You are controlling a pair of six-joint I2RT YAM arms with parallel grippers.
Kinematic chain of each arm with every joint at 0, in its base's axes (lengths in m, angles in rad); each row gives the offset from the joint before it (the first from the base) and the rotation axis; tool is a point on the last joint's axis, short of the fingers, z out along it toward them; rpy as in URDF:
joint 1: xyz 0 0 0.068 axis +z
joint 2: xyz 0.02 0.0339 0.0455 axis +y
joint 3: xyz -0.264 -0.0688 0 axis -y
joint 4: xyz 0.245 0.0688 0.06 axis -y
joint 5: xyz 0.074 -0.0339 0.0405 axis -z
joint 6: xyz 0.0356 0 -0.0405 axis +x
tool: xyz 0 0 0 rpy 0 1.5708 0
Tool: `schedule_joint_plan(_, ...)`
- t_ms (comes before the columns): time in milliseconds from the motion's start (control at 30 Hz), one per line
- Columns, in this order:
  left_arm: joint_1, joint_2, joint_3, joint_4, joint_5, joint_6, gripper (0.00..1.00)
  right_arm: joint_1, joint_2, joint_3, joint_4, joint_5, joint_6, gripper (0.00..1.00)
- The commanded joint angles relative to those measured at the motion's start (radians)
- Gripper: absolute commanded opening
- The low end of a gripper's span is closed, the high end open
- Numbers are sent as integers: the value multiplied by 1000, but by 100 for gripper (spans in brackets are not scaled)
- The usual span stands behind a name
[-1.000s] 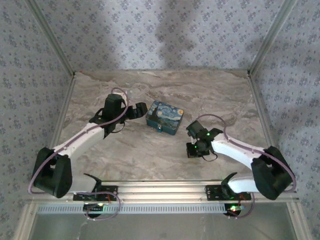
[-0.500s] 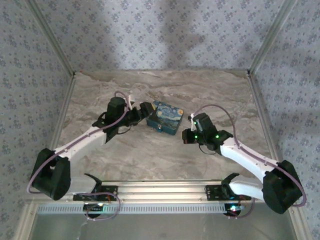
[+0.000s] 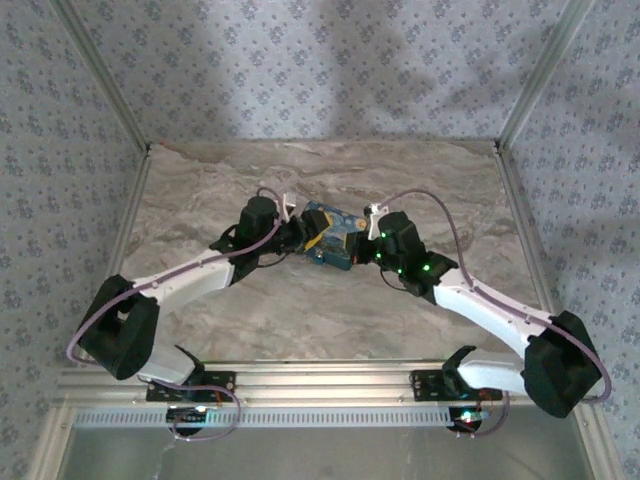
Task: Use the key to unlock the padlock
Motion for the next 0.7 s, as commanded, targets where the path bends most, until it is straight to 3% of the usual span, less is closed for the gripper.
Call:
schedule_joint_plan(0, -19, 25, 45, 57, 7, -11, 55, 20, 16, 39, 34, 25, 8, 0)
schedule_joint_plan(567, -37, 56, 64, 46, 6, 14, 3, 39, 38, 50, 49, 27, 16, 0)
schedule_joint_plan(667, -35, 41, 77, 2, -6, 65, 0, 27, 30, 51, 34, -2, 5, 2)
